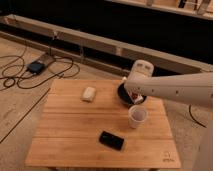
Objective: Place the pepper in the ceramic cup
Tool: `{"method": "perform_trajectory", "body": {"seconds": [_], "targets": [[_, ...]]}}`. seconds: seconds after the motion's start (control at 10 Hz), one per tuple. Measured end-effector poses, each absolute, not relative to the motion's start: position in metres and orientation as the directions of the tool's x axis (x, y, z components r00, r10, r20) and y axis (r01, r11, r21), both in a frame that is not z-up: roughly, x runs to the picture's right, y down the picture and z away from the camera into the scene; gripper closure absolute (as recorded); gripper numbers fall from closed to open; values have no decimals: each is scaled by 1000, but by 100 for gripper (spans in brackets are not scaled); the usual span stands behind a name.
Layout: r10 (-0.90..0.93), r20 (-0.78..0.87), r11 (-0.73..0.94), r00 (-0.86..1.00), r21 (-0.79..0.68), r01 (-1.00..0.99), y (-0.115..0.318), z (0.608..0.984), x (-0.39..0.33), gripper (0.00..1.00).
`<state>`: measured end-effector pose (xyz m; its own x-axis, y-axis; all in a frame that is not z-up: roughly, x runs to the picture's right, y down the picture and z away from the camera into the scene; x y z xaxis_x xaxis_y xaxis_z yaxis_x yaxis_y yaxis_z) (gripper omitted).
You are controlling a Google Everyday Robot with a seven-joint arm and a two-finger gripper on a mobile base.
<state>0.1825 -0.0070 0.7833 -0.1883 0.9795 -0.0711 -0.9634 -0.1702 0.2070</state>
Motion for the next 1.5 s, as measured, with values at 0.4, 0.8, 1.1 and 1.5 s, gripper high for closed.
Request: {"method": "perform_trajectory", "body": {"seconds": [0.4, 0.8, 1.1, 1.5], "targets": [[979, -73, -170, -188, 207, -964, -6, 784, 182, 100], [977, -132, -138, -166, 198, -970, 23, 771, 175, 100], [978, -163, -97, -128, 186, -978, 26, 756, 167, 100], [982, -135, -100, -131, 215, -971, 23, 753, 188, 100]]}}
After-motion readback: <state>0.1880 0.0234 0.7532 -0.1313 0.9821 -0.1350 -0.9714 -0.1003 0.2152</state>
